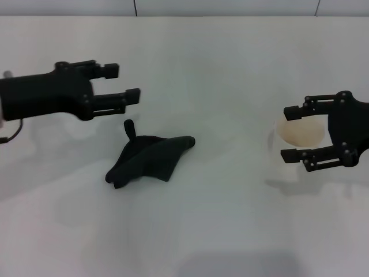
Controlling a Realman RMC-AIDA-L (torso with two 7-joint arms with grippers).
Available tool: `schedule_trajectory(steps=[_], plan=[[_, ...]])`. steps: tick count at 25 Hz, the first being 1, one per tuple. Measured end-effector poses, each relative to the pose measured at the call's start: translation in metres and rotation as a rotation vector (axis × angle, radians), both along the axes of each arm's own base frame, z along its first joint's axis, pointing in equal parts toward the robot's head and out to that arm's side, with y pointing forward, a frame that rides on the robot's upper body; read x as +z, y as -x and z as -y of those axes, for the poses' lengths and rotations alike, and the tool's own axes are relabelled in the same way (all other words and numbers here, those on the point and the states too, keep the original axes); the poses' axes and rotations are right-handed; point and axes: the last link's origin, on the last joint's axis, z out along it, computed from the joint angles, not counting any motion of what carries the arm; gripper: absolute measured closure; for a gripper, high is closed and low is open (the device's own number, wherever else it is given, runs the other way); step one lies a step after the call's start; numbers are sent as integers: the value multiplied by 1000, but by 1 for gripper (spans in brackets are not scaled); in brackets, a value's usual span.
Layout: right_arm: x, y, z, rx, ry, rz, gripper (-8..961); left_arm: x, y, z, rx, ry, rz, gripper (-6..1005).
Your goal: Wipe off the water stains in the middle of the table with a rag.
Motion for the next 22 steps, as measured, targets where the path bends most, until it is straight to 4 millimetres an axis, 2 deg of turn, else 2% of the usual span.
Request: schedule_trajectory(steps=[1,8,16,22], plan=[[1,-1,0,-3,0,0,170,2,5,3,-4,-4,8,243],[4,-7,-2,-12,26,3,170,16,22,18,-47,20,19,242],[3,-9,-2,-12,26,-1,170,18,41,29,-44,70,-21,250],[2,-8,-2,-16,29,-7,170,23,47,31,-39,92,-63,254]])
